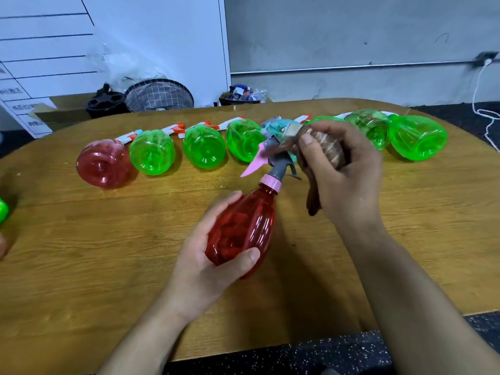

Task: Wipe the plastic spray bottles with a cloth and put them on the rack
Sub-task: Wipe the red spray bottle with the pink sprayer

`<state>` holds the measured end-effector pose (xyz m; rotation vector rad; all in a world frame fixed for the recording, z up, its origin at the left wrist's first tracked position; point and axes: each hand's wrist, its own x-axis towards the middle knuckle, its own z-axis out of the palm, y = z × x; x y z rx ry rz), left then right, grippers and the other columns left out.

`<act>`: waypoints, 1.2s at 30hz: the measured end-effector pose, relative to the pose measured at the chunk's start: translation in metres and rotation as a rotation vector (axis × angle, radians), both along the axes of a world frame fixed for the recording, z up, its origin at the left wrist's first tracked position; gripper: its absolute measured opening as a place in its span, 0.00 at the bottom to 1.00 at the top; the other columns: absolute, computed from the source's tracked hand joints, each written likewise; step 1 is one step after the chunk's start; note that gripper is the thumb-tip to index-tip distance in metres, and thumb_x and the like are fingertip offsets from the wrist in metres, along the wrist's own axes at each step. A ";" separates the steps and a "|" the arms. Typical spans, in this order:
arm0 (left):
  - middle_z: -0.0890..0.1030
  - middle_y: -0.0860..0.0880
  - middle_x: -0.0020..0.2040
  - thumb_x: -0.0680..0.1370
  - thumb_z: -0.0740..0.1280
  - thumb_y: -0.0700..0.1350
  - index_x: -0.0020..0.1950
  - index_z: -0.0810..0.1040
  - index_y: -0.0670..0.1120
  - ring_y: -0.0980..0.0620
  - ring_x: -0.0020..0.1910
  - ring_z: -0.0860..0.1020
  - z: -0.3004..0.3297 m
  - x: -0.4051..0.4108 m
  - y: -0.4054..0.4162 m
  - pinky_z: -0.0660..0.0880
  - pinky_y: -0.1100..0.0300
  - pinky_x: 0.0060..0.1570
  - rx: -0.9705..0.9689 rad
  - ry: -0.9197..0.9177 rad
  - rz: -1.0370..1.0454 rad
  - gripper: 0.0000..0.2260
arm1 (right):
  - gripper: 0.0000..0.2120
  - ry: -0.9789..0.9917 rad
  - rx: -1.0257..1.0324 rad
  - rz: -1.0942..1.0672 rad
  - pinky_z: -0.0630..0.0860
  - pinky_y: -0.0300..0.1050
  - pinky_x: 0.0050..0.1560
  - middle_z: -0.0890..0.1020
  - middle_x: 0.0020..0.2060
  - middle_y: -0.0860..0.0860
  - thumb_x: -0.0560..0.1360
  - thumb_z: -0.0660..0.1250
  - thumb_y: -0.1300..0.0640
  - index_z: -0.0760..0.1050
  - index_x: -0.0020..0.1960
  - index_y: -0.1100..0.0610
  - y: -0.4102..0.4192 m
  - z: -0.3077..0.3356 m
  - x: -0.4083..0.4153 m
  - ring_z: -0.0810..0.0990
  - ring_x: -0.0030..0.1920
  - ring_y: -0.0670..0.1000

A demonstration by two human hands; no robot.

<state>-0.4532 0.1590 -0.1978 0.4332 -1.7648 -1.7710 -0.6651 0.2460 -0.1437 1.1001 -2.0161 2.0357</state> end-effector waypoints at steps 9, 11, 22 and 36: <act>0.78 0.54 0.73 0.69 0.79 0.47 0.76 0.74 0.52 0.51 0.72 0.78 -0.001 0.001 0.001 0.78 0.62 0.63 -0.041 -0.008 -0.001 0.35 | 0.06 -0.218 0.084 0.235 0.82 0.43 0.49 0.88 0.46 0.48 0.80 0.73 0.59 0.86 0.56 0.56 -0.005 -0.010 -0.001 0.86 0.46 0.46; 0.79 0.54 0.72 0.68 0.79 0.46 0.76 0.74 0.52 0.50 0.69 0.80 -0.001 0.002 -0.001 0.80 0.62 0.59 0.033 0.010 0.004 0.36 | 0.06 -0.263 0.133 0.291 0.79 0.36 0.41 0.87 0.41 0.47 0.79 0.73 0.61 0.85 0.55 0.58 -0.003 -0.008 -0.002 0.84 0.40 0.43; 0.77 0.57 0.73 0.69 0.80 0.46 0.73 0.78 0.59 0.54 0.72 0.77 0.000 0.000 0.001 0.78 0.65 0.62 -0.069 -0.023 -0.036 0.33 | 0.08 -0.193 0.027 0.238 0.84 0.46 0.53 0.88 0.51 0.50 0.78 0.74 0.61 0.85 0.57 0.57 0.003 0.002 -0.012 0.87 0.51 0.49; 0.78 0.51 0.73 0.68 0.80 0.47 0.75 0.76 0.52 0.50 0.71 0.79 -0.001 -0.002 0.001 0.80 0.62 0.60 -0.002 0.001 0.005 0.35 | 0.02 -0.171 0.285 0.252 0.77 0.36 0.35 0.86 0.34 0.48 0.75 0.78 0.61 0.86 0.46 0.59 0.013 0.003 -0.024 0.81 0.33 0.43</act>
